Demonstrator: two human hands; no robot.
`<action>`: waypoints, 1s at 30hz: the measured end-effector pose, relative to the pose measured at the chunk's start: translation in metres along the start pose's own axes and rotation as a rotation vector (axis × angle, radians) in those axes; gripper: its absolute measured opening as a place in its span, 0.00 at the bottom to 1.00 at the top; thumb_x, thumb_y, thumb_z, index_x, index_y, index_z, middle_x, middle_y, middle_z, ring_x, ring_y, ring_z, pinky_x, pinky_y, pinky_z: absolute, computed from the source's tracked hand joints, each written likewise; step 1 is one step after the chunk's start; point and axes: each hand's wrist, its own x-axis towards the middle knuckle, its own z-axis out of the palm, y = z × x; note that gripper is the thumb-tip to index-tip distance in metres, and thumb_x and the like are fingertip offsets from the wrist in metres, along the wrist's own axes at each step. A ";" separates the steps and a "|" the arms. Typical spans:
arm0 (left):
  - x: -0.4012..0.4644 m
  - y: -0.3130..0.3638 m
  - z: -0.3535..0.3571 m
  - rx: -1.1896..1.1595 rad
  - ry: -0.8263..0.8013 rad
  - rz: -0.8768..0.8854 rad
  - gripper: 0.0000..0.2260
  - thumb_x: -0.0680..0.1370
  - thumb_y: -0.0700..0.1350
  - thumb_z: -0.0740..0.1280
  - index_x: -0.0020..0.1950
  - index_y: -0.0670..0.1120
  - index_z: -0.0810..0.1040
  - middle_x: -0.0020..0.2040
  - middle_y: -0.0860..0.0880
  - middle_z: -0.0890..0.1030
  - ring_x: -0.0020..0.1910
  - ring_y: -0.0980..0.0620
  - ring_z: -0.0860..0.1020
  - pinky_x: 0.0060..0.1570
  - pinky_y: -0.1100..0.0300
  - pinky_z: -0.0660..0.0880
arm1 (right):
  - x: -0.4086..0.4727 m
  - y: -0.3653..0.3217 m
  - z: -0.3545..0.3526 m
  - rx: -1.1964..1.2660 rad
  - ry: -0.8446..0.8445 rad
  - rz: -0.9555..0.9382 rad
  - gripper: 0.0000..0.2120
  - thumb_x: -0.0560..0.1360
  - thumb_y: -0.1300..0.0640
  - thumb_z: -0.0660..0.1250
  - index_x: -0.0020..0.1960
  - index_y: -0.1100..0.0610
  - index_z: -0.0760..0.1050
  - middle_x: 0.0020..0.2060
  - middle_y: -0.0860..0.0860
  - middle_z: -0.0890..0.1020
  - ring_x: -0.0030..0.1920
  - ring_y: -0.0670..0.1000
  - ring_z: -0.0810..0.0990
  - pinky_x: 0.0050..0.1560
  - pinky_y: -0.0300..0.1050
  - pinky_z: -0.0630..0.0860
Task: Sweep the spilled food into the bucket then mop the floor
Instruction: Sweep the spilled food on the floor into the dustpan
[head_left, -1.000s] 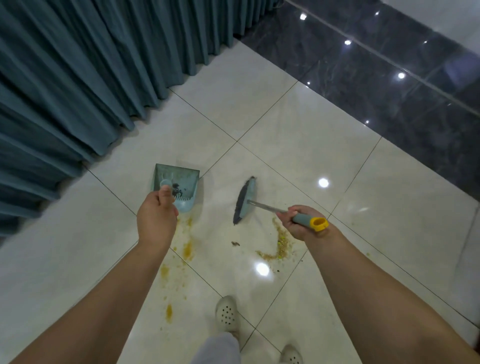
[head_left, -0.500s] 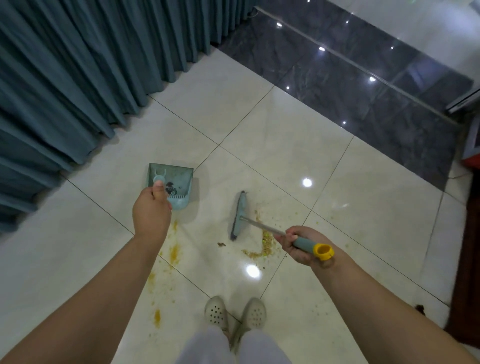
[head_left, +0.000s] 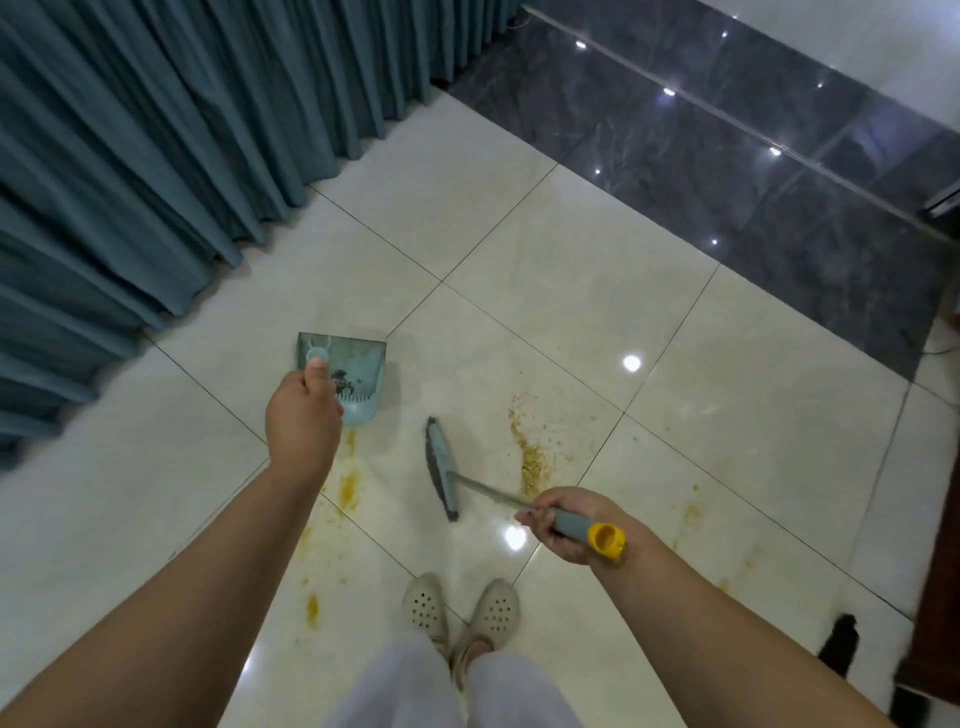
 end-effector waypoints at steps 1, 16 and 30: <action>-0.004 0.000 0.002 0.007 -0.001 0.005 0.23 0.82 0.57 0.49 0.37 0.43 0.71 0.30 0.47 0.74 0.33 0.45 0.74 0.38 0.52 0.72 | -0.002 -0.004 -0.009 -0.012 0.015 0.006 0.06 0.80 0.68 0.54 0.56 0.67 0.65 0.42 0.63 0.72 0.13 0.48 0.69 0.15 0.32 0.69; -0.034 0.018 0.025 -0.010 0.043 0.027 0.24 0.83 0.55 0.49 0.32 0.45 0.70 0.28 0.46 0.74 0.29 0.45 0.72 0.38 0.50 0.73 | -0.032 -0.056 -0.061 -0.094 0.104 -0.113 0.14 0.77 0.69 0.54 0.62 0.64 0.63 0.41 0.62 0.73 0.15 0.47 0.69 0.16 0.33 0.70; 0.110 0.044 0.006 0.071 0.029 0.050 0.28 0.82 0.58 0.48 0.35 0.40 0.72 0.29 0.44 0.75 0.32 0.43 0.74 0.37 0.53 0.71 | 0.012 -0.119 0.115 -0.127 -0.053 -0.084 0.07 0.78 0.67 0.55 0.55 0.66 0.67 0.44 0.62 0.73 0.16 0.47 0.69 0.17 0.33 0.70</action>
